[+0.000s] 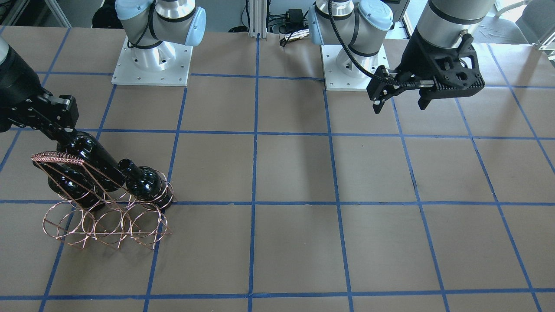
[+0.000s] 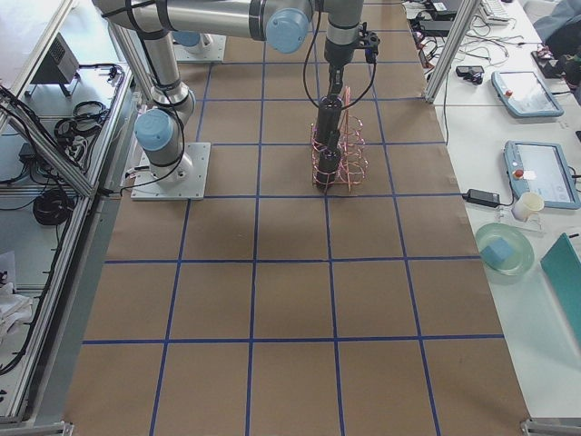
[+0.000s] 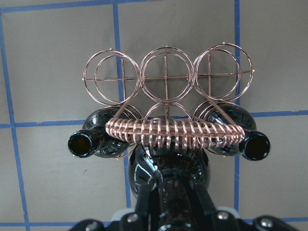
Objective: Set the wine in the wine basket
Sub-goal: 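Lower the bottle into the empty middle slot of the basket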
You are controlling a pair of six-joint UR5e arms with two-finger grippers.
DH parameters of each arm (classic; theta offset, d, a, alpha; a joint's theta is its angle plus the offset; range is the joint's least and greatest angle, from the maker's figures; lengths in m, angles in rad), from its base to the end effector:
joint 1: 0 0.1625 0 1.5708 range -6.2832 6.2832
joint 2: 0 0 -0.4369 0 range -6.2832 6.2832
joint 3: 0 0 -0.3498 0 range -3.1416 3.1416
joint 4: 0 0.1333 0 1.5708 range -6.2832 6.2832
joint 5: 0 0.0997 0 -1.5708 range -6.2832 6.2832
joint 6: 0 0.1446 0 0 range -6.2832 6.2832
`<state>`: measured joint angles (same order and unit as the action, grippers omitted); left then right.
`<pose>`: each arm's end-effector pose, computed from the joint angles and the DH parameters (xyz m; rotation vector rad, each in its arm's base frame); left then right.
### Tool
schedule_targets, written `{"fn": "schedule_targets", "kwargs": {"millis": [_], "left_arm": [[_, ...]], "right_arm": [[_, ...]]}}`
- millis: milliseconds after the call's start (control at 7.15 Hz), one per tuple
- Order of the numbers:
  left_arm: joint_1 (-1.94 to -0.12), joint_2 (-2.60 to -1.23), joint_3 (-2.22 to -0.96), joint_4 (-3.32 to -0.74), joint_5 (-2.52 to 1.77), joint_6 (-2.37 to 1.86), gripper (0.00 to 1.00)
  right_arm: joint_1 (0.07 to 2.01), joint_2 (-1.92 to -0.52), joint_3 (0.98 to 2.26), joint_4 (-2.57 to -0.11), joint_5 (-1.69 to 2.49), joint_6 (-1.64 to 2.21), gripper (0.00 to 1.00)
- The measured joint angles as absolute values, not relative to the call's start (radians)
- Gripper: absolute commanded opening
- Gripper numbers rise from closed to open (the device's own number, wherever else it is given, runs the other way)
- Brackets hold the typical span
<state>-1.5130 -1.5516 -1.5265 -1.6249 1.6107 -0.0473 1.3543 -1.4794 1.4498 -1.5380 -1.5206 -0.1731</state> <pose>-0.1018 -0.4484 0.4780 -0.1632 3.0973 -0.0142 0.0323 -0.5075 0.4632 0.0672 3.0910 -0.0102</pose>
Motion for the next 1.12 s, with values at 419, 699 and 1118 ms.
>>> {"fn": "schedule_targets", "kwargs": {"millis": [419, 699, 1118], "left_arm": [[-1.513, -1.551, -1.528, -1.626, 1.611, -0.042, 1.00], [-1.514, -1.551, -1.529, -1.626, 1.613, -0.041, 1.00], [-1.514, -1.551, -1.529, -1.626, 1.614, -0.041, 1.00]], "right_arm": [[1.354, -1.465, 1.455, -1.561, -1.524, -0.167, 0.00], [1.354, -1.456, 1.456, -1.572, -1.524, -0.166, 0.00], [1.355, -1.449, 1.457, -1.571, -1.527, -0.167, 0.00]]}}
